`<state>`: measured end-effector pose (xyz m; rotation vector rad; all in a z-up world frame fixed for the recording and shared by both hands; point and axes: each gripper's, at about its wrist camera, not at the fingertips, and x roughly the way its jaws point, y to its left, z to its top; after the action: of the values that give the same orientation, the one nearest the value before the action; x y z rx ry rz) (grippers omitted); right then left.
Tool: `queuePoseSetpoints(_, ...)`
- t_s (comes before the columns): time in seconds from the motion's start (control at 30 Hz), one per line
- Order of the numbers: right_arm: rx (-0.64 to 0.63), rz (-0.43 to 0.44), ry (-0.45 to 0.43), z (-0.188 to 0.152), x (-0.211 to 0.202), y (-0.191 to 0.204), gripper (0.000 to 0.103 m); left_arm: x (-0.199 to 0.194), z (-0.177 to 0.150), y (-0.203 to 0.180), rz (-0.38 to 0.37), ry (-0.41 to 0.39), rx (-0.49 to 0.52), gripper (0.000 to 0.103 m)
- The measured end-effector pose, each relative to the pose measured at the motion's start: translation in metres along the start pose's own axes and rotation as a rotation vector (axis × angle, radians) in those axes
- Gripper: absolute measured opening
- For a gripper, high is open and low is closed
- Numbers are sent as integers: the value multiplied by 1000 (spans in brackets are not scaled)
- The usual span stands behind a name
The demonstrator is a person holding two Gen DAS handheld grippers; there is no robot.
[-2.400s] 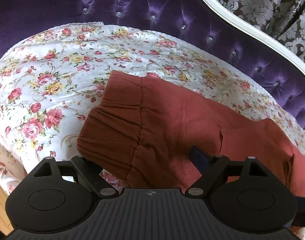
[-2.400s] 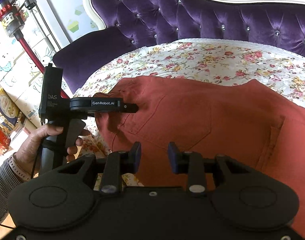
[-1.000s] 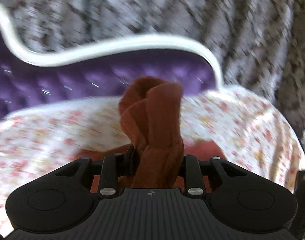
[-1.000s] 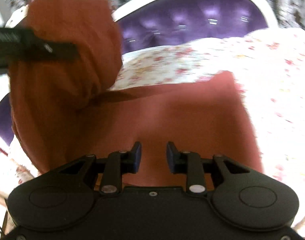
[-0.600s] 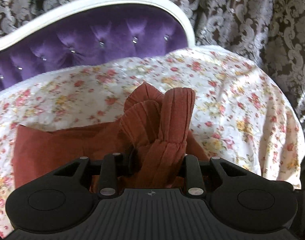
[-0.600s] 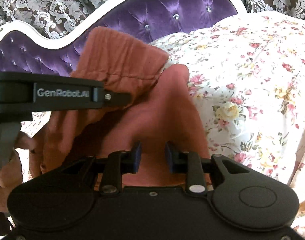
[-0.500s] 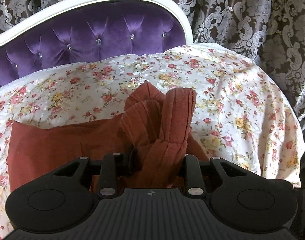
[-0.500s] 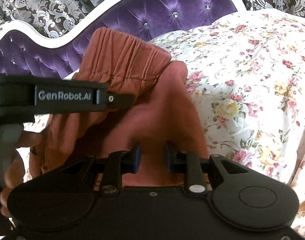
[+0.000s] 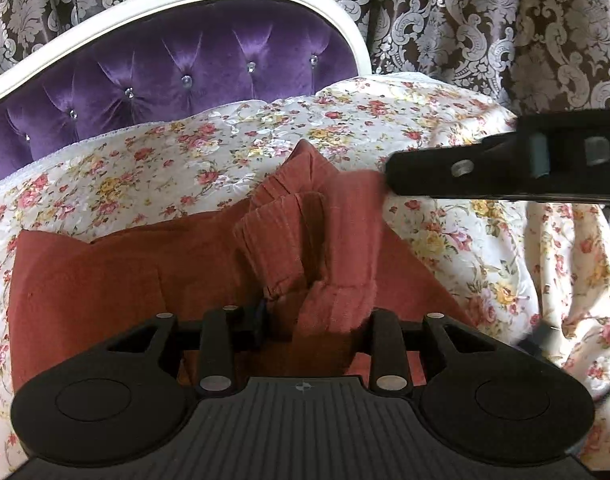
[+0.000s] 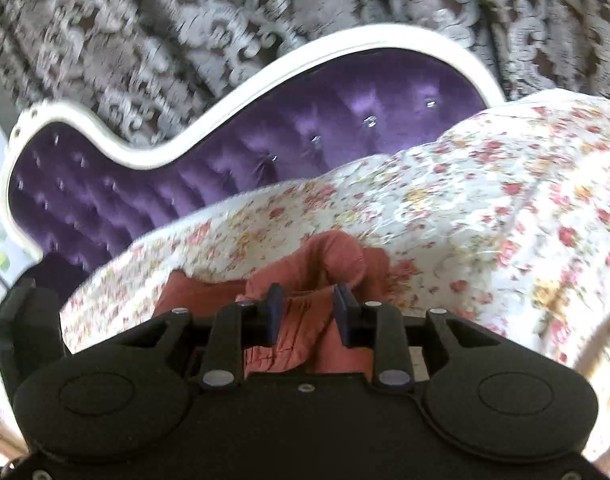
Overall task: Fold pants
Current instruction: 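Lift the folded trousers end with the left gripper and fold it over, then lower the held end onto the trousers and open the left gripper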
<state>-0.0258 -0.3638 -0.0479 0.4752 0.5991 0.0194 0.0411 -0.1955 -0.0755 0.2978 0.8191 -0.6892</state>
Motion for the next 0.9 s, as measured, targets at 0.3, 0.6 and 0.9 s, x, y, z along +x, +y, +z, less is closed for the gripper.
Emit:
queuePoseSetpoints(0.3, 49, -106, 65, -15, 17, -17, 35, -7, -3, 5, -25, -19, 1, 32)
queuePoseSetpoints(0.6, -25, -6, 85, 1, 10, 2, 40, -5, -10, -3, 3, -36, 12, 32)
queuePoseSetpoints(0.9, -78, -159, 231, -29, 48, -22, 26, -24, -12, 3, -30, -57, 15, 33)
